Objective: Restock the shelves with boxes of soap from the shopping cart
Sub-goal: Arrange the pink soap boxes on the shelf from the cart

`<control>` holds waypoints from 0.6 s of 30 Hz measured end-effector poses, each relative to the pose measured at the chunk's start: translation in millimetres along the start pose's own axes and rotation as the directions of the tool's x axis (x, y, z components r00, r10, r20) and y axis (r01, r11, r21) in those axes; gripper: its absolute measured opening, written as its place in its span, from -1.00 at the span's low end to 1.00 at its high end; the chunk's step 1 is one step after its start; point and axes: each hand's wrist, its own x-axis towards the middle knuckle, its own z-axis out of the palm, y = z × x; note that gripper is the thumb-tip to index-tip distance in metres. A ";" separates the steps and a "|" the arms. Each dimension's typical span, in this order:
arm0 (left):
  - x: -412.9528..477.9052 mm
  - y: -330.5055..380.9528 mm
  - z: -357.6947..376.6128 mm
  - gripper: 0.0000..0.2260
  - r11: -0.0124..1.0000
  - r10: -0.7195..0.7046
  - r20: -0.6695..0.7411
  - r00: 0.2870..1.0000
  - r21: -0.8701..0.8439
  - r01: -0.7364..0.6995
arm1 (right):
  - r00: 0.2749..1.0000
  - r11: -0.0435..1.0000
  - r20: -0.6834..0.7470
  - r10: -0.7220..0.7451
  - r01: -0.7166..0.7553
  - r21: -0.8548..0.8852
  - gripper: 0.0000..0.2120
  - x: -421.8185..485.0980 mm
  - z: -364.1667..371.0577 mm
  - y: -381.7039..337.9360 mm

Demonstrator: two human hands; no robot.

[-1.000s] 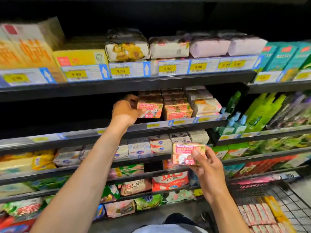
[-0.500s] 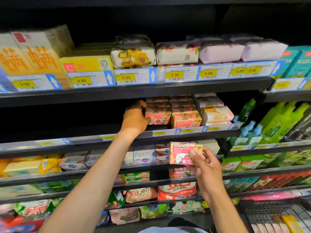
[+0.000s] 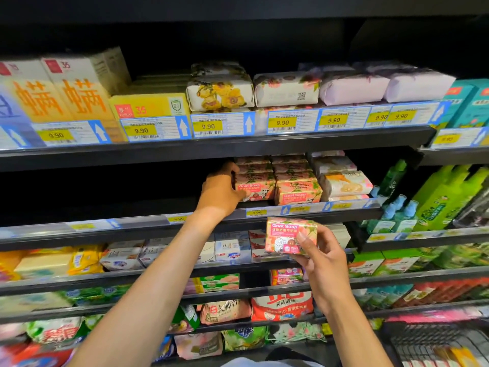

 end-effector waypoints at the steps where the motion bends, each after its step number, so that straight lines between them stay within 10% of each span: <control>1: -4.3 1.8 -2.6 -0.49 0.999 -0.006 0.017 1.000 0.036 0.006 | 1.000 1.000 0.001 -0.010 0.010 -0.002 -0.59 1.1 1.5 -1.0; 3: -18.1 5.9 -9.0 -0.52 0.998 0.018 -0.022 1.000 0.068 -0.017 | 0.999 0.999 -0.002 -0.045 0.045 -0.013 -0.56 4.4 5.5 -5.1; 8: -66.0 17.9 -37.0 -0.75 0.861 0.190 0.123 0.974 -0.497 -0.105 | 0.992 0.990 0.002 -0.123 0.123 -0.062 -0.50 14.3 22.6 -20.5; 15: -69.1 14.4 -50.9 -0.70 0.891 0.191 0.079 0.978 -0.432 -0.139 | 0.957 0.935 0.145 -0.252 0.279 -0.219 -0.42 18.6 40.6 -27.9; 18: -57.5 8.0 -57.5 -0.70 0.900 0.159 0.006 0.987 -0.411 -0.143 | 0.851 0.677 0.248 -0.463 0.520 -0.521 -0.57 28.0 29.6 -12.1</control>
